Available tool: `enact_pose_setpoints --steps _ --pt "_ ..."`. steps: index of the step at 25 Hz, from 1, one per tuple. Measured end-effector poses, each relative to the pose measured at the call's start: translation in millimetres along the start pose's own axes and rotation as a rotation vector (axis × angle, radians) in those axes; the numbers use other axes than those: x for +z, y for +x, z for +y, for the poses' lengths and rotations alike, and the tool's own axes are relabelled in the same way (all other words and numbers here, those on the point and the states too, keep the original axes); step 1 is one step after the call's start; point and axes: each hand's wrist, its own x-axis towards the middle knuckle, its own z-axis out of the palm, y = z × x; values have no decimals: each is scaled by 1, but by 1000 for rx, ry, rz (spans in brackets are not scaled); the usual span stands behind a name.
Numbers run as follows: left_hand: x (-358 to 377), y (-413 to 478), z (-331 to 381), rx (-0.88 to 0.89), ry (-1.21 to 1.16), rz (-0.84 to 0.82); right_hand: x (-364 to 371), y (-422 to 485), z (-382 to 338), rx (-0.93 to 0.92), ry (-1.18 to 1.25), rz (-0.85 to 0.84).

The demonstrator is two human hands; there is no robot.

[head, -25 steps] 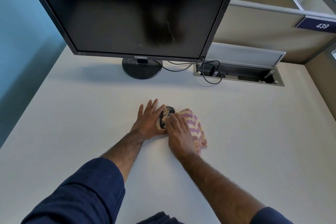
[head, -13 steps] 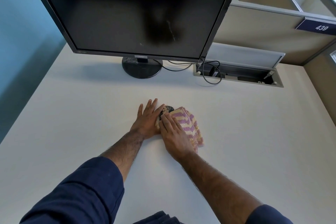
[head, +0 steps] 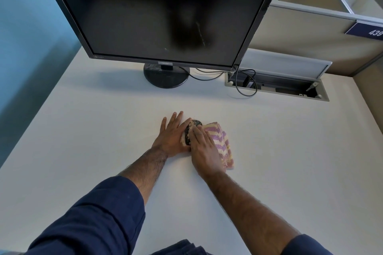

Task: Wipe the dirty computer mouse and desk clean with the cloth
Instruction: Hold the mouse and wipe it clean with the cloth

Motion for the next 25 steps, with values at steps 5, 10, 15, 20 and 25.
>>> enact_pose_setpoints --steps 5,10,15,20,25 --pt "-1 1 1 10 59 -2 2 -7 -1 -139 -49 20" --pt "0 1 0 7 68 8 1 -20 2 -287 -66 18" --pt "2 1 -1 2 -9 -5 -19 -20 24 -188 89 121" --pt "4 2 -1 0 26 -3 -25 -9 24 -16 116 144" --pt "2 2 -1 -2 28 -5 -13 -14 12 -119 103 75"
